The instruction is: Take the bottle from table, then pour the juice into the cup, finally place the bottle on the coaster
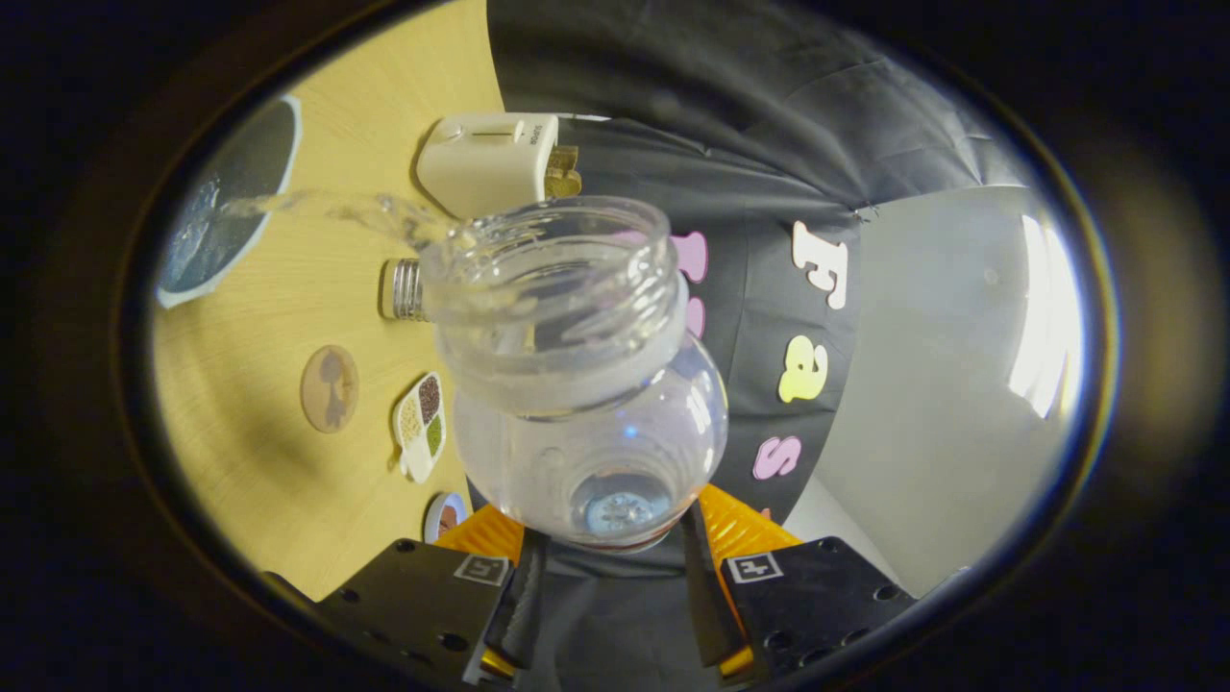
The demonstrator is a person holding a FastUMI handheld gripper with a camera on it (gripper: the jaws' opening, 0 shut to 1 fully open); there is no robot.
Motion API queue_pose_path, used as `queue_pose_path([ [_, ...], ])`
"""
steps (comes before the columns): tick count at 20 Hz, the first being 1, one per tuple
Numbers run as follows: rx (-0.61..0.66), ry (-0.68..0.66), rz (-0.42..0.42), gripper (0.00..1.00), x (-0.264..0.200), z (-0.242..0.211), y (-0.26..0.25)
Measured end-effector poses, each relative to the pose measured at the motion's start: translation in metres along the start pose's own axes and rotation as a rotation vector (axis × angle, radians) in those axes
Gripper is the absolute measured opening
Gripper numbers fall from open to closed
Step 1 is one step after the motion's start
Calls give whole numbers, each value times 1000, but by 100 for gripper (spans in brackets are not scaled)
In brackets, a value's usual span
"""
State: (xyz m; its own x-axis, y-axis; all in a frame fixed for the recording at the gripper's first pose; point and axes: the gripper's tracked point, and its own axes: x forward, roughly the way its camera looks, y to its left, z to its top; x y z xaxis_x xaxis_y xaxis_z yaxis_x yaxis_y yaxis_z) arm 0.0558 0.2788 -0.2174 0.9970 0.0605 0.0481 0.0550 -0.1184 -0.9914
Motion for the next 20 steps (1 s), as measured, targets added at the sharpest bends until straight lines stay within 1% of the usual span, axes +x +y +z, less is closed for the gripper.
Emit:
queue_pose_path([
  [20, -38, -64, -68, 67, 11, 6, -24],
])
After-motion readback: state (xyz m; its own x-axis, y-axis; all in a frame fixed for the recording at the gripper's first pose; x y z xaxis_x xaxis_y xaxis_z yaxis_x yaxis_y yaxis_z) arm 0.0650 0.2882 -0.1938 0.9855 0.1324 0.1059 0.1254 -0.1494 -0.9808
